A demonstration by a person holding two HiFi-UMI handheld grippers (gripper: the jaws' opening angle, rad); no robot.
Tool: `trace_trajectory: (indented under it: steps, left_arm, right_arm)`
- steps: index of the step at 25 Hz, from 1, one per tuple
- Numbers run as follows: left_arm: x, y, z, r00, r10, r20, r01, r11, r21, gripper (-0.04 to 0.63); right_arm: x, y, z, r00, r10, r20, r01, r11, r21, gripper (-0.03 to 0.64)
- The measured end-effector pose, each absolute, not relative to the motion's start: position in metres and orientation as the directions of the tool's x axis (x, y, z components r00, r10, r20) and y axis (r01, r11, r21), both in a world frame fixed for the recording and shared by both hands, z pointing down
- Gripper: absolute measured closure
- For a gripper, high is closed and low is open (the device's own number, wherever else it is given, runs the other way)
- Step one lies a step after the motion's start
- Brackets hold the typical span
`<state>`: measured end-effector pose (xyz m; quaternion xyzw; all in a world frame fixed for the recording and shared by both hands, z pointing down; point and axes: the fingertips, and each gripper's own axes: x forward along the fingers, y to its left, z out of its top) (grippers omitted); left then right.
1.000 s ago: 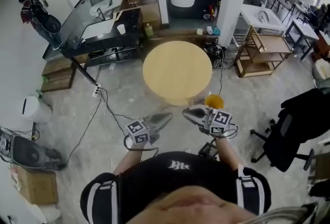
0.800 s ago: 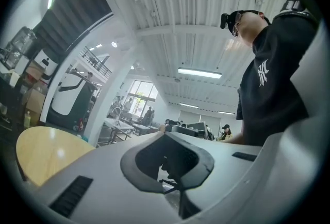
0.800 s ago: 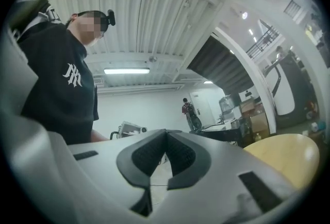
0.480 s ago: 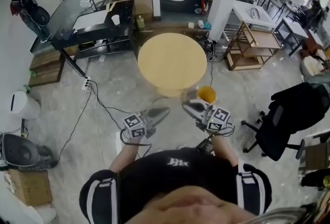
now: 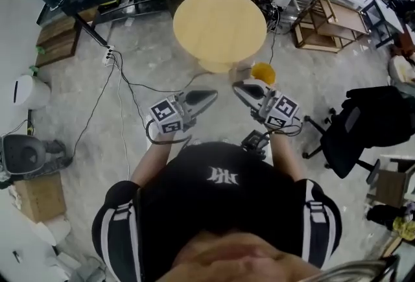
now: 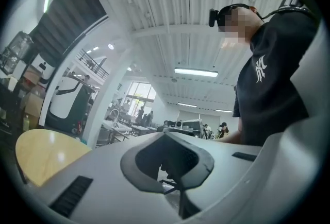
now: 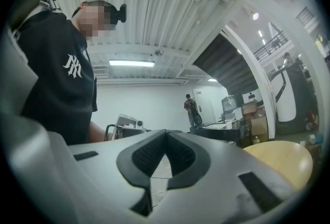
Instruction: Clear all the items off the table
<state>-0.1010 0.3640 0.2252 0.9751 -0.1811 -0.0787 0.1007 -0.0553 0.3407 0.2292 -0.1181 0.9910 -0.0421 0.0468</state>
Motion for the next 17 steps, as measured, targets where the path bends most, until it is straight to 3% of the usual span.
trace_trajectory:
  steps: [17]
  left_arm:
    - [-0.091, 0.368, 0.224, 0.939, -0.328, -0.1, -0.299, -0.926, 0.23, 0.581]
  right_arm:
    - [-0.058, 0.345, 0.231, -0.973, -0.217, -0.082, -0.208, 0.973, -0.105, 0.618]
